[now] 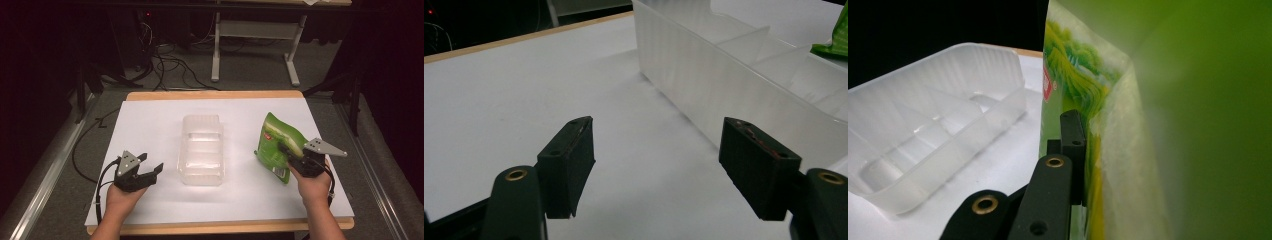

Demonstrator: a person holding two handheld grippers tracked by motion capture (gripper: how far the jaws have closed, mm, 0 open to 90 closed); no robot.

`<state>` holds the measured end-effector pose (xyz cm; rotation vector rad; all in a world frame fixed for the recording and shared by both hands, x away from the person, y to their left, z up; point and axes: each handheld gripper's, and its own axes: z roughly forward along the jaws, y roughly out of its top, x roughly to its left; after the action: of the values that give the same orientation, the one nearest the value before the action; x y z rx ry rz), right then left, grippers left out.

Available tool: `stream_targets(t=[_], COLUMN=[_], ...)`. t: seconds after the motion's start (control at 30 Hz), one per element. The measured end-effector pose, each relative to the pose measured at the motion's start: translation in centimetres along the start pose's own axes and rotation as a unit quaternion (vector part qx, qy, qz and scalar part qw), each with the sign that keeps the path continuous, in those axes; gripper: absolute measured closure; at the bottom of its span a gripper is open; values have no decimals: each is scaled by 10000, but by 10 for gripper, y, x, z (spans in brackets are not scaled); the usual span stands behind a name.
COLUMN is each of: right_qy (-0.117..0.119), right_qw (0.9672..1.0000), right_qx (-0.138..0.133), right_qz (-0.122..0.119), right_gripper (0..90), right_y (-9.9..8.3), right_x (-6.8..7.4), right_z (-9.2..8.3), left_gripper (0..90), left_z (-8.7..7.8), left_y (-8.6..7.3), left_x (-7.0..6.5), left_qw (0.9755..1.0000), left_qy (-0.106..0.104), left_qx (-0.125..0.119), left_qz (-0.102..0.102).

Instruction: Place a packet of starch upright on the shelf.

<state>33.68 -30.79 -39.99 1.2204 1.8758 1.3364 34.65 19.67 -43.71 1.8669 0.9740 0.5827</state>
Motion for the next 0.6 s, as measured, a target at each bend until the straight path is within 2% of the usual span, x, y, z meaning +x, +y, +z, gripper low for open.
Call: stream_targets(t=[0.2,0.6], right_qy=[71,606], right_qw=[9998,9969], right_qx=[-162,-465], right_qz=[-88,-209], right_gripper=[900,900], right_y=[4,19], right_x=[3,22], right_z=[-4,-1], left_gripper=[307,306], left_z=[-1,0], left_y=[0,1], left_x=[-1,-1], left_qw=[10000,10000], left_qy=[-11,-13], left_qx=[-18,-1], left_qz=[-20,7])
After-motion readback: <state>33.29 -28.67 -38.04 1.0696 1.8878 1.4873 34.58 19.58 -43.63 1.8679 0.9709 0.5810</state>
